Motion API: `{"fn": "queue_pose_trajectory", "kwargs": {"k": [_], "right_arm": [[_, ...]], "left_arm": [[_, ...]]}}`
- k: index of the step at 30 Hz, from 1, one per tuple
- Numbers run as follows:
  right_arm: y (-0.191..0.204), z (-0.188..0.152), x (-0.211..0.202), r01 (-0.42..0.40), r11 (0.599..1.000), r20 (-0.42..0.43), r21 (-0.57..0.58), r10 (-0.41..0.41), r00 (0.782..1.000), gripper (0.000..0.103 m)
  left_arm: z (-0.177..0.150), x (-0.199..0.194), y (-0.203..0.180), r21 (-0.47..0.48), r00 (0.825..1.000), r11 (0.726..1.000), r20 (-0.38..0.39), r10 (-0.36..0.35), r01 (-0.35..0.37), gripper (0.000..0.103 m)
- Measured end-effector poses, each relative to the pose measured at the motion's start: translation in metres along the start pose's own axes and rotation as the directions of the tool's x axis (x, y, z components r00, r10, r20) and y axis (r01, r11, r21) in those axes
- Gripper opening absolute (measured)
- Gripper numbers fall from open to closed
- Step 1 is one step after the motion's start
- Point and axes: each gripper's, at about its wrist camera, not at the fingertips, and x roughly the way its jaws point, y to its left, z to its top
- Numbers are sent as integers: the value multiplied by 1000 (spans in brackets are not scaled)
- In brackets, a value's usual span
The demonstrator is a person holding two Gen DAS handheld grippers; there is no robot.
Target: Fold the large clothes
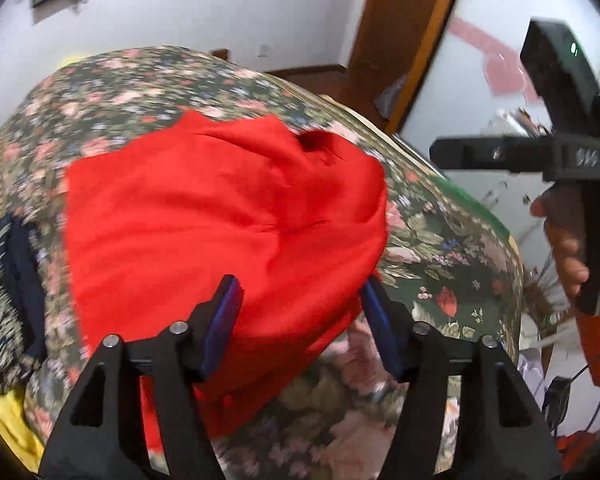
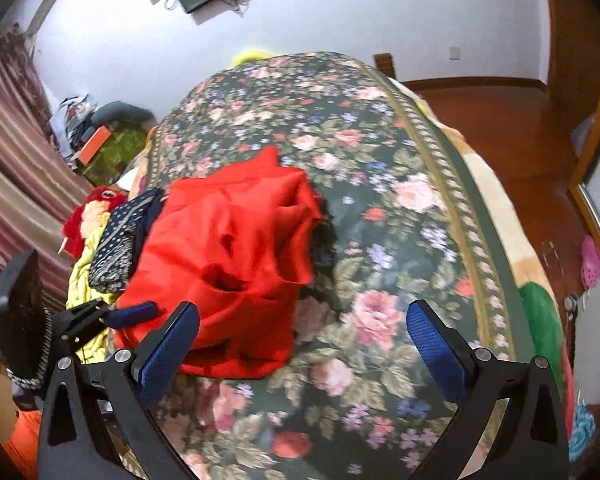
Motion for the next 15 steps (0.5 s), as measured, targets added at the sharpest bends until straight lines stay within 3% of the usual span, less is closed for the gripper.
{"fn": "queue_pose_trajectory", "kwargs": {"k": [3,5,7,10,15], "right_arm": [[18,4,10,-24,999,-8,-22,24,1000,103],[29,6,21,-42,999,-25,-29,41,999,103],[39,6,37,-64,997,-56,-32,62,997,103],[47,4,64,-67,997,-111,-34,63,992,103],[40,-11,104,27,996,-213,-84,-44,976,103]], "left_arm": [[0,-27,19,-43,997,998,57,52,-49,69],[2,-36,34,-71,991,993,82,105,-99,84],[1,-39,49,-100,980,982,96,173,-163,91],[-4,-19,76,-153,975,964,25,223,-216,91],[-32,20,97,-217,981,959,-108,163,-183,92]]}}
